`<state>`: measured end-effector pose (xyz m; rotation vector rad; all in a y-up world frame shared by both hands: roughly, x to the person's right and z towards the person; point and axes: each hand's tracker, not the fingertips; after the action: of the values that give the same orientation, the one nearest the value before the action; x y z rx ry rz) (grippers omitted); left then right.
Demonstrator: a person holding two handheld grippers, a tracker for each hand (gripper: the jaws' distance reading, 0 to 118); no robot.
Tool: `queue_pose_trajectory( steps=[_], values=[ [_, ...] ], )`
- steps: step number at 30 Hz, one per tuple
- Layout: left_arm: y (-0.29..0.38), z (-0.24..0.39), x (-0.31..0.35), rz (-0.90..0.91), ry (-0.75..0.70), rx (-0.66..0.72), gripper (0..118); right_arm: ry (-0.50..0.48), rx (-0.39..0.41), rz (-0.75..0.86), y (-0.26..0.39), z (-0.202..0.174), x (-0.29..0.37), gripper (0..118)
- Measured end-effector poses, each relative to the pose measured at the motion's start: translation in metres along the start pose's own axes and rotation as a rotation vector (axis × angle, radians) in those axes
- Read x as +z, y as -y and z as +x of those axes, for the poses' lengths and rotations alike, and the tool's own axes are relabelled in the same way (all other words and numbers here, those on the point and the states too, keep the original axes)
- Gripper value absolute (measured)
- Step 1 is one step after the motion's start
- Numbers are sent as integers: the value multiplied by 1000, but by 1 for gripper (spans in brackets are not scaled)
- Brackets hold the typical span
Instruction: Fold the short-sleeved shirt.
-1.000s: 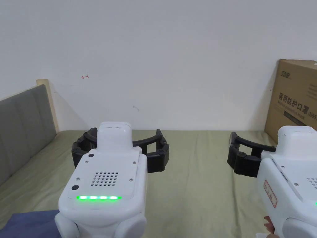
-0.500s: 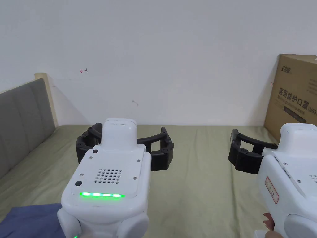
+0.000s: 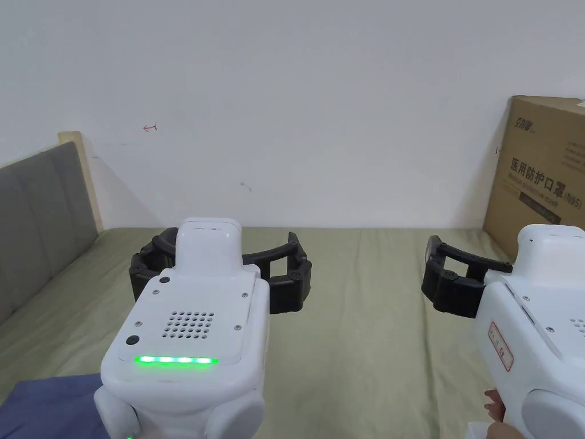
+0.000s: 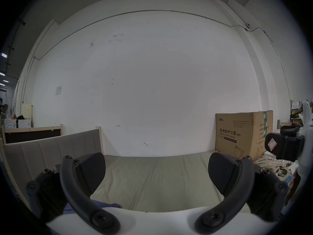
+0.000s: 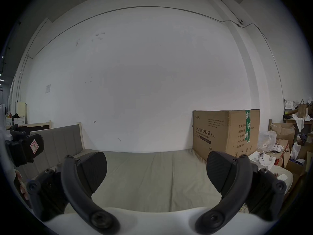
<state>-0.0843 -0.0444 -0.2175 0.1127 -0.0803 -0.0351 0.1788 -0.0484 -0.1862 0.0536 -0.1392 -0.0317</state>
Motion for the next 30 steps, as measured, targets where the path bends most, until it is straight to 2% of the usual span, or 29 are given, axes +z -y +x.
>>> queue_pose_trajectory(
  steps=[30],
  values=[
    [-3, 3, -1, -22, 0, -9, 118, 4, -26, -2, 1, 6, 0, 117]
  ],
)
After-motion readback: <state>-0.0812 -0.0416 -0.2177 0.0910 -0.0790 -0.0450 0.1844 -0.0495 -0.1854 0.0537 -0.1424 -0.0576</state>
